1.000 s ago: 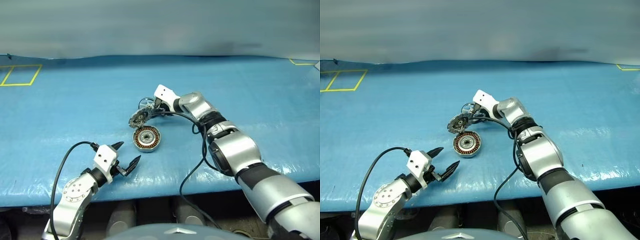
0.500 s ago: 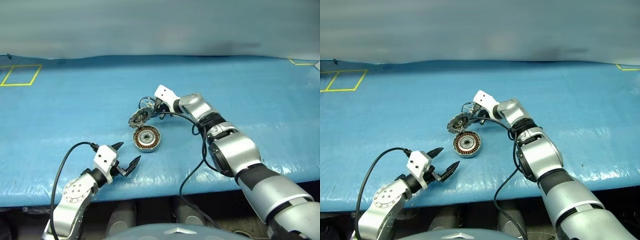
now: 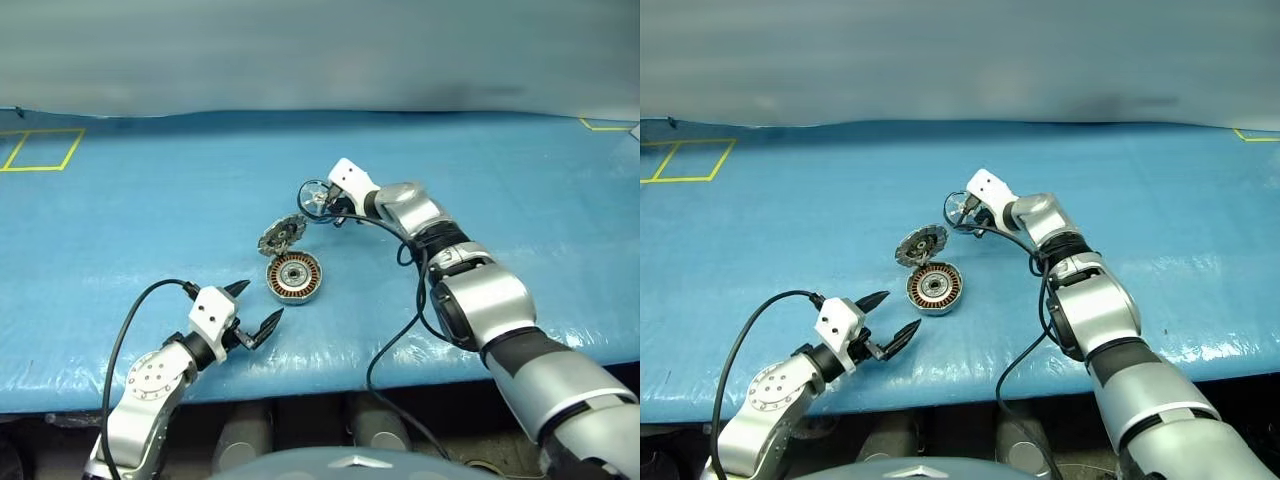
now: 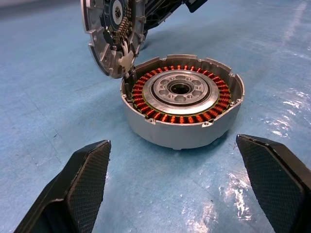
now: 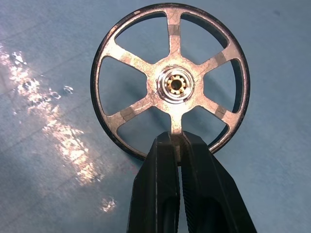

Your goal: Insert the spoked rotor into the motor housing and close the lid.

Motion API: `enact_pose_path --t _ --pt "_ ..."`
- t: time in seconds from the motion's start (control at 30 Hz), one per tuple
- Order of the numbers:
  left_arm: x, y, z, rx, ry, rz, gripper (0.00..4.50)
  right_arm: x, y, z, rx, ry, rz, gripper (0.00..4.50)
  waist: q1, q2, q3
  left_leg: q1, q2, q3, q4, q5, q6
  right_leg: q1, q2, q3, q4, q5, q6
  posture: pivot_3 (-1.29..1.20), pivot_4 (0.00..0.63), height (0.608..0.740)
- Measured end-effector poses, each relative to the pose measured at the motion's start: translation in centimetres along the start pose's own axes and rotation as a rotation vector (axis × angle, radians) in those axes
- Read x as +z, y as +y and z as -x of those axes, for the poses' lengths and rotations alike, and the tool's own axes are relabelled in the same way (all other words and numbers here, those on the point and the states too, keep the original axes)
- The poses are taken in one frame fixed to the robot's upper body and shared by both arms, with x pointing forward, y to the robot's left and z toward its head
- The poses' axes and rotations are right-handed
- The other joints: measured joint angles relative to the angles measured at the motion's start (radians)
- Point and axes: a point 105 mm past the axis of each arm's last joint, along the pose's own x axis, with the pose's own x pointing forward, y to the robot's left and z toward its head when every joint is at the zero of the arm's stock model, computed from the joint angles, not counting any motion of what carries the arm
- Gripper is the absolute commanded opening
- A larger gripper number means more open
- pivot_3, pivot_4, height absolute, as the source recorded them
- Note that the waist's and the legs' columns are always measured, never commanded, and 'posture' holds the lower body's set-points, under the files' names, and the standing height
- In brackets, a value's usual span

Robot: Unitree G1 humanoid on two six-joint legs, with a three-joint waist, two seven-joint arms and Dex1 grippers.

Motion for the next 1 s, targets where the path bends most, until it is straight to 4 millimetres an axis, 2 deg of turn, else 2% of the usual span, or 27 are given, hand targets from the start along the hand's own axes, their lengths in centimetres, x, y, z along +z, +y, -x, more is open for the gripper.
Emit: enact_pose_path --t 0.17,0.47,0.73,0.87,1.0 --pt "0.5 0.0 -0.4 -0.023 -0.013 -0.012 4.50 -1.7 -1.0 1.2 -0.021 0.080 0.050 0.04 0.000 0.000 0.000 0.000 0.000 0.000 0.000 0.000 0.000 0.000 0.000 0.000 0.000 0.000 0.000 0.00 0.150 0.740" --pt "0.1 -0.3 -0.8 -0.056 0.003 0.004 4.50 -3.2 -1.7 5.7 -0.038 0.148 0.156 0.04 0.006 0.000 0.000 0.000 0.000 0.001 0.000 0.000 0.000 0.000 -0.001 0.000 -0.001 -0.003 0.005 0.00 0.150 0.740" --pt "0.0 -0.3 -1.0 -0.062 0.012 0.009 4.50 -4.9 0.5 9.5 0.076 0.232 0.261 0.04 0.009 0.000 0.000 -0.001 0.000 0.002 0.002 0.000 0.000 0.001 -0.001 0.000 -0.001 -0.005 0.002 0.00 0.150 0.740" --pt "0.0 -0.3 -1.0 -0.065 0.016 0.012 4.50 -4.7 2.0 11.3 0.154 0.240 0.320 0.04 0.010 0.000 0.000 -0.001 0.000 0.002 0.002 0.000 0.000 0.001 -0.002 0.000 -0.002 -0.005 0.002 0.00 0.150 0.740" --pt "0.0 -0.4 -1.0 -0.071 0.017 0.015 4.50 -4.1 3.6 11.8 0.231 0.217 0.361 0.04 0.011 -0.001 0.000 -0.001 0.000 0.002 0.002 0.000 0.000 0.001 -0.002 0.000 -0.002 -0.005 0.002 0.00 0.150 0.740"
